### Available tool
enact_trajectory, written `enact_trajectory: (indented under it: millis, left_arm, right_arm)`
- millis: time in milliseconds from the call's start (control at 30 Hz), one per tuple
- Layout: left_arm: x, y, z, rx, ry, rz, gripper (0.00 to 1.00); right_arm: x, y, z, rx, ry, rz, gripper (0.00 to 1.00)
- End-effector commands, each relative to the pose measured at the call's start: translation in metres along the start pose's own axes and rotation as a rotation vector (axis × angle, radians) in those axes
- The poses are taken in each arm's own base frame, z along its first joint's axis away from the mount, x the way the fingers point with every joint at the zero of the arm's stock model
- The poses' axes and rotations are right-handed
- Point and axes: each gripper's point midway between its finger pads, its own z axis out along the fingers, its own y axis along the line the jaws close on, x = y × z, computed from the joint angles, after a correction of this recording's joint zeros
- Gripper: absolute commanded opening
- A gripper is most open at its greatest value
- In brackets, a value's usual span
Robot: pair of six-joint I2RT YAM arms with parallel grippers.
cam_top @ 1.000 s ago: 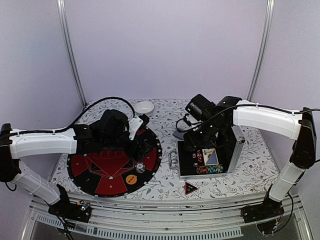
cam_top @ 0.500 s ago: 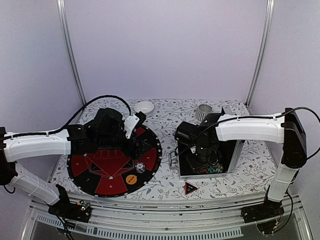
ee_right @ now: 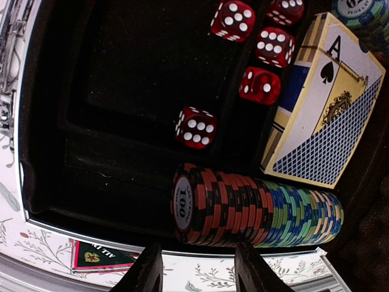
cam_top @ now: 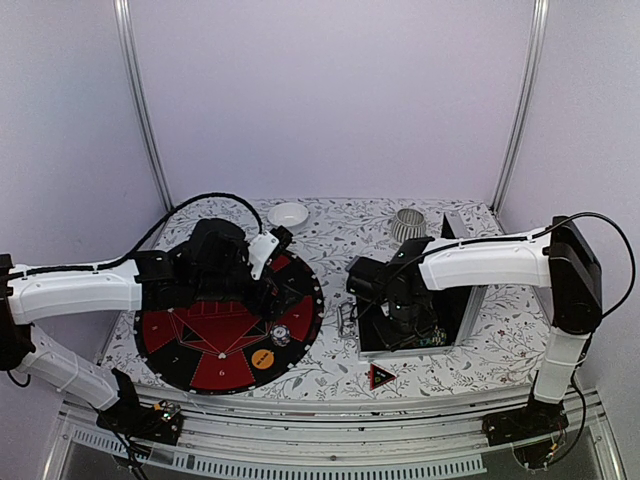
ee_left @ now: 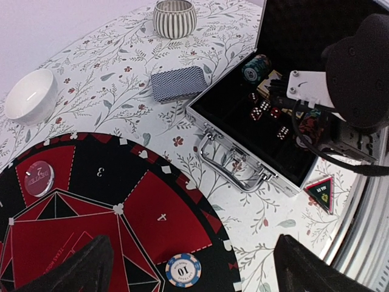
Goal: Distribute texas hold em gaming equipment
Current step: Pick up the pile of poker chips from the chip case.
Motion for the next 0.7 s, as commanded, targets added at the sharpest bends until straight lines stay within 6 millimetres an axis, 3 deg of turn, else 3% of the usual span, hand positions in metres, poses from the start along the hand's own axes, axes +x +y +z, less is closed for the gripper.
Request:
enact_trajectory:
  millis: [0, 333, 667]
  left_arm:
    - [0.001, -0.002, -0.003, 0.016, -0.005, 0.007, 0.94]
    - [0.003, -0.004, -0.002, 0.026, 0.002, 0.007, 0.95]
    - [0.005, -0.006, -0.002, 0.034, 0.01, 0.007, 0.95]
  right_arm:
    - [0.001, 0.002, 0.012, 0.016, 0.009, -0.022, 0.41]
    - [-0.01, 0.014, 0.006, -0.036, -0.027, -0.03, 0.38]
    - [-0.023, -0.006, -0.001, 0.048, -0.075, -0.003, 0.38]
